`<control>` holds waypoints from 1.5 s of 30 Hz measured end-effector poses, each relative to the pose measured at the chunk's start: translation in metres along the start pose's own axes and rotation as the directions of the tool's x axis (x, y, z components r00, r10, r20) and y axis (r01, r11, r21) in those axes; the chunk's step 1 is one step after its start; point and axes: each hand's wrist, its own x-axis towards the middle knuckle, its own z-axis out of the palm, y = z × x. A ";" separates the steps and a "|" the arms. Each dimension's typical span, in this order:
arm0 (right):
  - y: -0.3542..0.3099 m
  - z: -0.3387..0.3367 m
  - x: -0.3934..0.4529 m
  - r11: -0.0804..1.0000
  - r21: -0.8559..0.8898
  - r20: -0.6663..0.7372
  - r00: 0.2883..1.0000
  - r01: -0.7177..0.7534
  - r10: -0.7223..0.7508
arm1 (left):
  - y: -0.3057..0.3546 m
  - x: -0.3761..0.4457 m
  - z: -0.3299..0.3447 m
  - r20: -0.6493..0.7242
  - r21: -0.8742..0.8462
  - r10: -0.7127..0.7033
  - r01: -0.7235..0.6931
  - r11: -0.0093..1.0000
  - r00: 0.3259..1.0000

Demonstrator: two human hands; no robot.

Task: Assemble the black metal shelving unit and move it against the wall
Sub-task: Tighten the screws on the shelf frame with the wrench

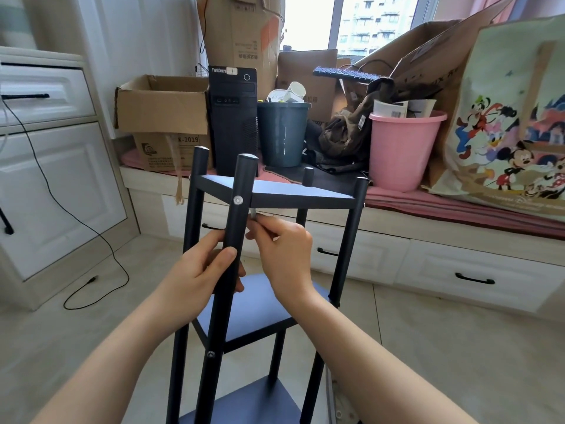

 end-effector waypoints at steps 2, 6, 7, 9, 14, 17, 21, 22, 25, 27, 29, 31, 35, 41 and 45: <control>0.003 0.005 -0.001 1.000 0.007 -0.016 1.000 0.010 -0.010 | 0.001 0.000 -0.001 0.016 0.006 -0.002 0.002 1.000 1.000; 0.009 0.012 0.001 1.000 0.003 -0.042 0.999 0.028 -0.028 | 0.000 0.003 -0.005 0.023 0.036 -0.013 0.012 0.999 1.000; 0.011 0.013 0.002 0.999 0.005 -0.054 0.998 0.032 -0.031 | 0.000 0.003 -0.007 0.021 0.043 -0.013 0.012 0.999 1.000; 0.014 0.018 0.003 1.000 0.019 -0.070 0.997 0.023 -0.022 | -0.001 0.005 -0.008 0.011 0.056 -0.010 0.010 0.998 1.000; 0.018 0.032 0.009 0.996 0.079 -0.101 0.995 0.027 -0.019 | -0.006 0.009 -0.014 -0.031 0.099 0.002 0.001 0.995 1.000; 0.021 0.039 0.013 0.994 0.099 -0.126 0.991 0.046 -0.033 | -0.008 0.013 -0.018 -0.030 0.107 -0.001 0.005 0.994 1.000; 0.025 0.048 0.020 0.994 0.085 -0.180 0.982 0.070 -0.054 | -0.008 0.019 -0.019 -0.052 0.120 0.007 0.000 0.993 0.999; 0.027 0.051 0.022 0.994 0.083 -0.185 0.981 0.068 -0.051 | -0.008 0.020 -0.019 -0.055 0.122 0.012 -0.005 0.993 0.998; 0.032 0.057 0.027 0.992 0.122 -0.190 0.982 0.038 -0.014 | -0.009 0.025 -0.018 -0.072 0.114 0.021 -0.013 0.993 0.997; 0.035 0.060 0.027 0.985 0.173 -0.183 0.983 0.012 0.020 | -0.011 0.027 -0.016 -0.089 0.057 0.007 -0.002 0.998 0.996; 0.037 0.060 0.026 0.973 0.229 -0.147 0.988 -0.012 0.047 | -0.013 0.029 -0.013 -0.094 -0.017 -0.025 0.024 1.000 0.995; 0.040 0.059 0.025 0.968 0.249 -0.100 0.993 -0.035 0.062 | -0.016 0.032 -0.011 -0.096 -0.063 -0.048 0.042 0.997 0.994; 0.043 0.052 0.026 0.981 0.181 -0.041 0.996 -0.064 0.073 | -0.019 0.037 -0.008 -0.110 -0.076 -0.044 0.036 0.996 0.993; 0.038 0.037 0.031 0.998 0.059 -0.056 0.998 0.014 -0.011 | -0.019 0.042 -0.002 -0.112 -0.084 -0.060 0.050 0.995 0.992; 0.034 0.026 0.040 0.995 -0.045 -0.057 0.994 0.088 -0.091 | -0.018 0.042 0.000 -0.122 -0.069 -0.063 0.055 0.996 0.990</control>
